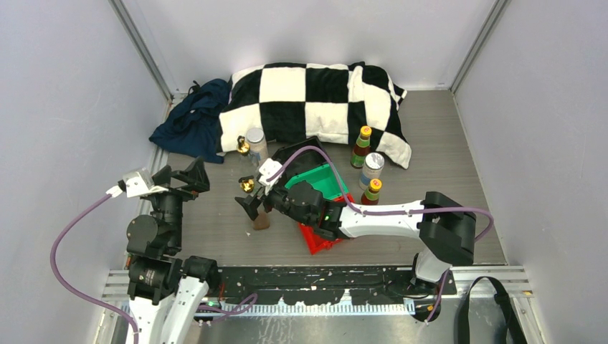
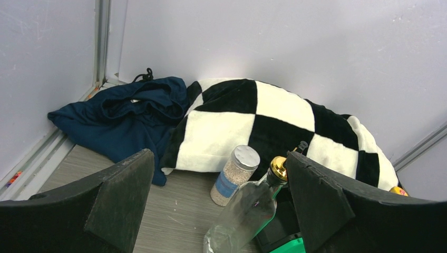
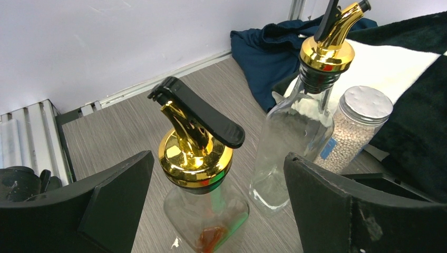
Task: Organize the condiment bottles
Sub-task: Pick up the bottle from the center of the board.
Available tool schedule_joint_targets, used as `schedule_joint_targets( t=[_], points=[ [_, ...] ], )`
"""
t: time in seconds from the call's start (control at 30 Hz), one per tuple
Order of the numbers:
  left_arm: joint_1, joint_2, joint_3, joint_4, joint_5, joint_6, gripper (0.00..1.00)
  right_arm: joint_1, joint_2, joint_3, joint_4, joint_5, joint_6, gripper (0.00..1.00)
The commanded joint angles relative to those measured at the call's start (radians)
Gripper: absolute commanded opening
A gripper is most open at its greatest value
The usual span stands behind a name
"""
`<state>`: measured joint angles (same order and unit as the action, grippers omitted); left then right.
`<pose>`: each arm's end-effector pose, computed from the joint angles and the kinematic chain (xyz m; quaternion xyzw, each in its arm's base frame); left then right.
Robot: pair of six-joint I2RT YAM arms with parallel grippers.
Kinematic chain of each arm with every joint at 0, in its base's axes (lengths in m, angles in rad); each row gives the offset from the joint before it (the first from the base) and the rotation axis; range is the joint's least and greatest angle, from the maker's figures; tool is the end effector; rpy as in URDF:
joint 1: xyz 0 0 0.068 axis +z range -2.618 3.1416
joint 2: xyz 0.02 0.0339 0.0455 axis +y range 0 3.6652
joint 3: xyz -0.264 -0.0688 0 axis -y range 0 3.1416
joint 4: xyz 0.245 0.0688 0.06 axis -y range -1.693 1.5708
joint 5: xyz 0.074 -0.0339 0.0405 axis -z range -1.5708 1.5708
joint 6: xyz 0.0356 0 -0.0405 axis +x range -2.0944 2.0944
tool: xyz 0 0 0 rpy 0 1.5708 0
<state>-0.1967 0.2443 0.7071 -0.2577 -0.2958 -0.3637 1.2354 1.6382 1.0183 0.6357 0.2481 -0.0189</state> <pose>0.0629 -0.0020 0.3624 -0.1660 0.6124 -0.1228 0.7631 0.1335 0.3565 0.2851 -0.3371 0.6154 0.3329 0.6300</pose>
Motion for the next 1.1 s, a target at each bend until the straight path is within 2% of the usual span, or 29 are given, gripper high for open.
schedule_joint_targets(
  t=[0.0, 0.27, 0.6, 1.07],
  points=[
    [-0.003, -0.002, -0.004, 0.051, 0.004, -0.009, 0.96, -0.004, 0.007, 0.017, 0.059, -0.012, 0.018, 0.99],
    [-0.003, -0.005, -0.006, 0.048, 0.004, -0.007, 0.96, -0.003, 0.013, 0.027, 0.055, -0.020, 0.018, 0.96],
    [-0.004, -0.007, -0.008, 0.045, 0.004, -0.009, 0.96, -0.004, 0.021, 0.035, 0.056, -0.026, 0.018, 0.86],
    [-0.003, -0.005, -0.009, 0.046, 0.006, -0.011, 0.96, -0.005, 0.044, 0.061, 0.059, -0.019, 0.051, 0.84]
  ],
)
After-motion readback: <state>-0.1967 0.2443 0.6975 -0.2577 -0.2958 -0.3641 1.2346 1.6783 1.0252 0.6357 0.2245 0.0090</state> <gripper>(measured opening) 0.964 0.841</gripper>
